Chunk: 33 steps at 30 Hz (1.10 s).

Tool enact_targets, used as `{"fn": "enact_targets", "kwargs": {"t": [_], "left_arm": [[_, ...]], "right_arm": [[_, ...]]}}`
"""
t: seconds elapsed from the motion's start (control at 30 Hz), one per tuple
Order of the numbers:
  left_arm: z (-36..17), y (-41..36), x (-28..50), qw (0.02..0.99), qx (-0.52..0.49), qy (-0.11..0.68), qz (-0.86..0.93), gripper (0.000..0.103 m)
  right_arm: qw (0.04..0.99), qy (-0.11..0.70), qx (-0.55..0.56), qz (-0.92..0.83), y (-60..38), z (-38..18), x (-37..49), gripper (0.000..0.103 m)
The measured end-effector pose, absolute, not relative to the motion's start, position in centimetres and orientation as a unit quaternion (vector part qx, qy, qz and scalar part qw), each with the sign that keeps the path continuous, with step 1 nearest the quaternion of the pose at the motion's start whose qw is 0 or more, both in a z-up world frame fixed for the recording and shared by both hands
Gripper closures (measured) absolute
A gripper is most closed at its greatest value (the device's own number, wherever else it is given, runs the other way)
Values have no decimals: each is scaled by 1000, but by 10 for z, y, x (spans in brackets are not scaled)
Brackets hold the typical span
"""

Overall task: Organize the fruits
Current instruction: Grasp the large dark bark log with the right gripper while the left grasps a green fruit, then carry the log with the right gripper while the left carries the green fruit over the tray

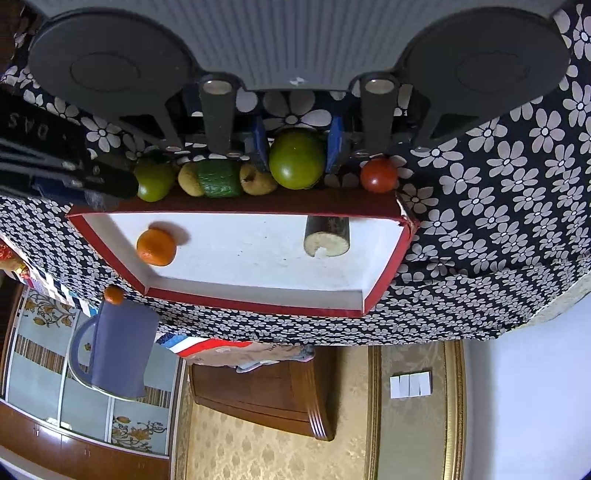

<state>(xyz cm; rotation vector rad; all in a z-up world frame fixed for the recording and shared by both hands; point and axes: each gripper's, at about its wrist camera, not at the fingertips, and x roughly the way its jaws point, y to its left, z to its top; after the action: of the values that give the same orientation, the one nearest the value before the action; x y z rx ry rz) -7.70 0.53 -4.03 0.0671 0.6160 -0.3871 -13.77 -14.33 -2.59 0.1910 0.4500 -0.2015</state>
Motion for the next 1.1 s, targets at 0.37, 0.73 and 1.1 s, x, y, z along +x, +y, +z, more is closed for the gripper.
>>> {"fn": "enact_targets", "kwargs": {"t": [0.37, 0.73, 1.1], "left_arm": [[-22, -2, -74, 933, 24, 306, -188, 71], [11, -16, -53, 923, 31, 334, -187, 71], [19, -29, -26, 942, 29, 293, -160, 71]], "right_arm": [[966, 214, 95, -111, -147, -16, -128, 61], [964, 211, 100, -130, -163, -3, -121, 61], [964, 208, 97, -136, -173, 1, -100, 61]]}}
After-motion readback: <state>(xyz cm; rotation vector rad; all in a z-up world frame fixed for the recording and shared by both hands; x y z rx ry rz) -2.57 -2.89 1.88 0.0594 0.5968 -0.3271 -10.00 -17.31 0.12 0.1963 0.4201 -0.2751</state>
